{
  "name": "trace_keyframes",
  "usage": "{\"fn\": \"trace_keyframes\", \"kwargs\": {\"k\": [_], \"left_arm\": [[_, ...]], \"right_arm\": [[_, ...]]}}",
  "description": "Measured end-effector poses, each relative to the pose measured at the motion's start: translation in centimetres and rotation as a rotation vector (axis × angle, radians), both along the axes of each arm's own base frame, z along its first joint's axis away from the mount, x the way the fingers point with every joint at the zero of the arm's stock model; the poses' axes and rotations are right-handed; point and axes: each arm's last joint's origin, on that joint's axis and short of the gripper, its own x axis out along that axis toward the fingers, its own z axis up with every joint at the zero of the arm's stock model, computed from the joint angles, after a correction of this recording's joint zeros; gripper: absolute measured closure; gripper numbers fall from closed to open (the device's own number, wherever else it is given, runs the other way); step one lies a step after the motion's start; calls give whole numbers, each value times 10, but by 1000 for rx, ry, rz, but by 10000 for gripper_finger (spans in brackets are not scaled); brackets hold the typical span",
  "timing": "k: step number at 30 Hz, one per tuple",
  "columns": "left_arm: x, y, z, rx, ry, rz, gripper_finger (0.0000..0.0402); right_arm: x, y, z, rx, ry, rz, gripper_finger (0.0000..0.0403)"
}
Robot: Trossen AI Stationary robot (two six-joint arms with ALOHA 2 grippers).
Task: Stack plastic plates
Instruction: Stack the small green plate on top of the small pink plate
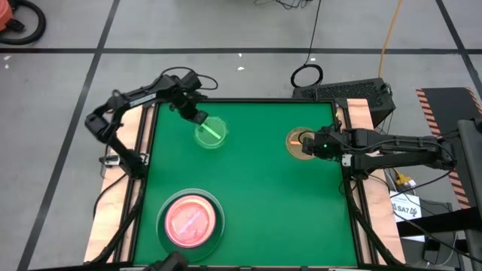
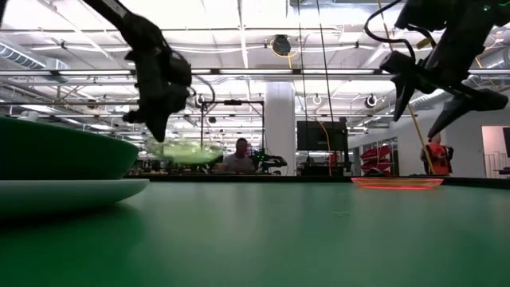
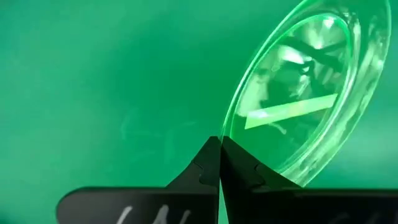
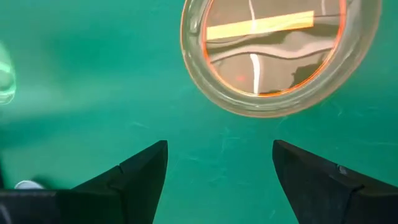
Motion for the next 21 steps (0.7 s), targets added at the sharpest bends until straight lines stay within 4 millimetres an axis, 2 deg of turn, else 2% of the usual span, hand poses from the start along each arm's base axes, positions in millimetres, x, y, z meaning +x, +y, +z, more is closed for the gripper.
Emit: {"fn": "trace_keyframes", "kwargs": {"k": [7,14,21], "left_arm": [[2,-32,37,65,-90,5,400],[2,-69,64,76,-164,-88,400],[-8,-102,86,87,-222,-143,401]], "right_arm": [[-2,-1,-1,-41,31,-22,122],[-1,0,-1,-32,29,-34,122],[-2,2,-5,-43,37,-49,122]]}}
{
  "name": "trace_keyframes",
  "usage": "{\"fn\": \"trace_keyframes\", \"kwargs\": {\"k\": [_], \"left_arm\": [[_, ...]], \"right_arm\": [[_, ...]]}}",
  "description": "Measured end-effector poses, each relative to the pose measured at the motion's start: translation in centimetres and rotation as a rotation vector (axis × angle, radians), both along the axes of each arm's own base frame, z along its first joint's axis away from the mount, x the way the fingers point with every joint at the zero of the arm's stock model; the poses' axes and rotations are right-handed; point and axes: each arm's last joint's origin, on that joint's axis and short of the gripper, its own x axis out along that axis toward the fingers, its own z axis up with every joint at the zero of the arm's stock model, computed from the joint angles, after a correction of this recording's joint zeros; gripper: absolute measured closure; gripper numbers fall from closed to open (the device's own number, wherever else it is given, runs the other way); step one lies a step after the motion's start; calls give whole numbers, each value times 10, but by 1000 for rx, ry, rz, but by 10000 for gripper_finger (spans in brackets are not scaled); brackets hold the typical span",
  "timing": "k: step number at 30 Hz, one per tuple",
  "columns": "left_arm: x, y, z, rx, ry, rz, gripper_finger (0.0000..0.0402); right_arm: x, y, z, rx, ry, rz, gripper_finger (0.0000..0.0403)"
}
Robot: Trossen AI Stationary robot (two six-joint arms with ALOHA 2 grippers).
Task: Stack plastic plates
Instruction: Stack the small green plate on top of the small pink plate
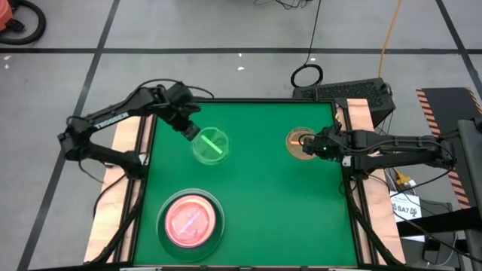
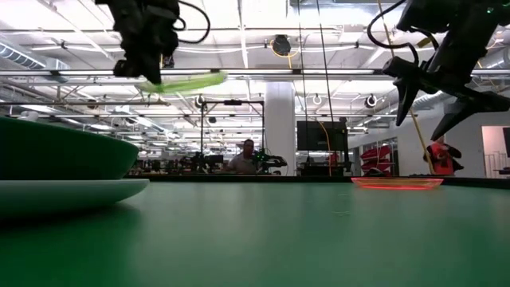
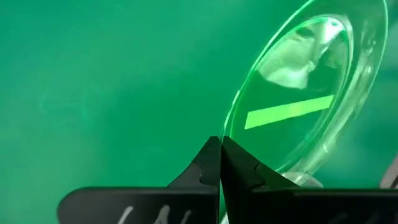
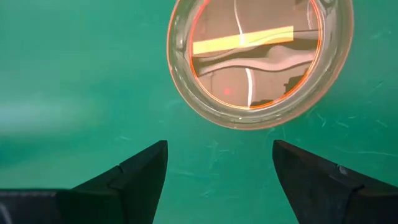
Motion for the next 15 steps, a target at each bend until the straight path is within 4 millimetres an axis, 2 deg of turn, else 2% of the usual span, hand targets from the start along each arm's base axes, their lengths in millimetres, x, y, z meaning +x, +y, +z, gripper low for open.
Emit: {"fn": "trace_keyframes", "kwargs": {"k": [15], "left_arm": [[-10,-63,15,-5,26,-273,401]], "right_arm": [[6,2,1,-39,-41,146,122]]}}
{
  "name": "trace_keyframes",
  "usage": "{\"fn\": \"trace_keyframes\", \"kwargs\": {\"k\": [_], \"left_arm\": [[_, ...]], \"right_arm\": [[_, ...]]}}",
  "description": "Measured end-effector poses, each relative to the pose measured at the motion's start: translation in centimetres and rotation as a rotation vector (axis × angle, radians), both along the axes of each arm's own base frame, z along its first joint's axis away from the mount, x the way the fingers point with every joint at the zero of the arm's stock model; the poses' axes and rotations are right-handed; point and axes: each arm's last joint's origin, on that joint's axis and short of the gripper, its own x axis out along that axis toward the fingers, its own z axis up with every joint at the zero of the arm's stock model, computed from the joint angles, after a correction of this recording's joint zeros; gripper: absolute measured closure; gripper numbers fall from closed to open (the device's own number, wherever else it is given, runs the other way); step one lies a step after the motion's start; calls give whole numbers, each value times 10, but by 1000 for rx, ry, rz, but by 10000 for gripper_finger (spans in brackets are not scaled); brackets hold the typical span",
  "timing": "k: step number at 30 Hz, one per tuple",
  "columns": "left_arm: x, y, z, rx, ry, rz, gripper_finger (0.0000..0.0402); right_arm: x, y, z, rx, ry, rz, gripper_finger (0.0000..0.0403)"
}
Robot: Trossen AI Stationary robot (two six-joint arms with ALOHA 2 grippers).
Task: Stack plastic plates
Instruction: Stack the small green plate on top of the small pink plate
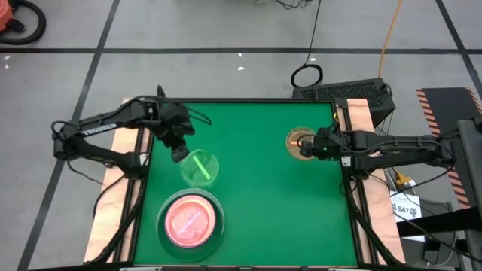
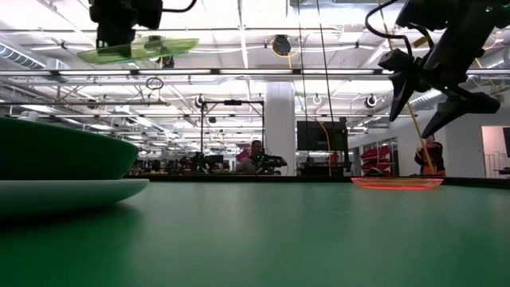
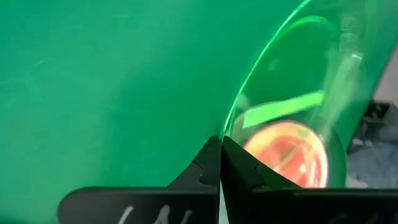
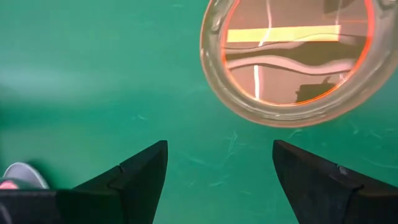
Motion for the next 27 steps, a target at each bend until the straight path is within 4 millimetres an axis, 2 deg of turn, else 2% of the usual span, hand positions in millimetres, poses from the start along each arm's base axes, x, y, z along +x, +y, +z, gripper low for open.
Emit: {"fn": "trace_keyframes", "kwargs": {"k": [6,12,27], "left_arm": [[5,-23,0,-8,-1,-119,401],[9,-45,0,23,-3,-206,401],[6,-80,-2,167,44,-234,401]], "right_arm": [[5,5,3,-14,-47,49,122],[15,11,9,-28,-163,98,122],[28,32,25,-39,-407,28,122]]}}
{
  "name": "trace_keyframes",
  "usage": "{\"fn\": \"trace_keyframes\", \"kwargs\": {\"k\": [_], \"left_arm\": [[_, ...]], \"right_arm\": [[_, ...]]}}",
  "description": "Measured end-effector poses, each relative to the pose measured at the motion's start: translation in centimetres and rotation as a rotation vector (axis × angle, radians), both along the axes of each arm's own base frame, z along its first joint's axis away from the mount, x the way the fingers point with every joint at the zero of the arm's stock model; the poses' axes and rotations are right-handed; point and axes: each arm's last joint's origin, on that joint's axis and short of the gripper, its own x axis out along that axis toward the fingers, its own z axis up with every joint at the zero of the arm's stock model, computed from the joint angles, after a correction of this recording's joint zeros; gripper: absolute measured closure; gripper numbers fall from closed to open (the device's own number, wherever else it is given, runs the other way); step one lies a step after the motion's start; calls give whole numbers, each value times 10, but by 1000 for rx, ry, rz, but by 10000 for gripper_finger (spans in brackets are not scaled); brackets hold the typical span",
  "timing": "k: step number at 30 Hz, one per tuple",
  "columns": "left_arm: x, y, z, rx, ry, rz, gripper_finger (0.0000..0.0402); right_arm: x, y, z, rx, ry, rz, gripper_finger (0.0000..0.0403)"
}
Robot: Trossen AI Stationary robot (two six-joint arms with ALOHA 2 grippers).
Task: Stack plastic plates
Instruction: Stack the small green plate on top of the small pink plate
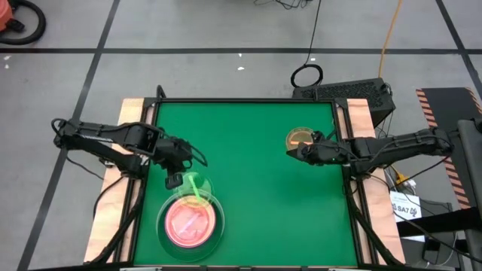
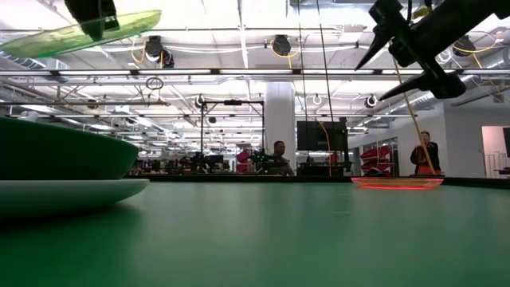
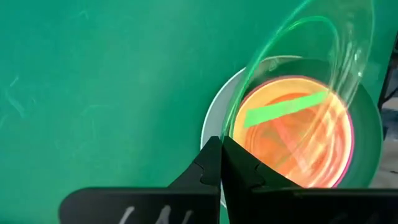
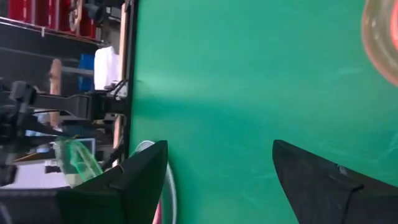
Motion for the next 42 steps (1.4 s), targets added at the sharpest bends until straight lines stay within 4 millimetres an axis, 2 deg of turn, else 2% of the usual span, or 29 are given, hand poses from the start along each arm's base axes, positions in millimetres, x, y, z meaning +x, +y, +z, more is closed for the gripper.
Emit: {"fn": "trace_keyframes", "kwargs": {"k": [7,17,26,38,42], "left_arm": [[-2,-13,-24,7,64,-33,401],[-7,-20,-53,41,136,-15,401],[-7,-27,-79,29,128,4,401],[-6,-25,-86,67,132,17,401],[-8,-33,-86,33,136,-7,401]], "right_arm": [[5,10,-2,-9,-11,33,122],[18,25,-6,3,-35,83,122],[26,33,-7,11,-77,90,122],[26,33,-7,4,-80,68,122],[25,33,-7,7,-80,72,122]]}}
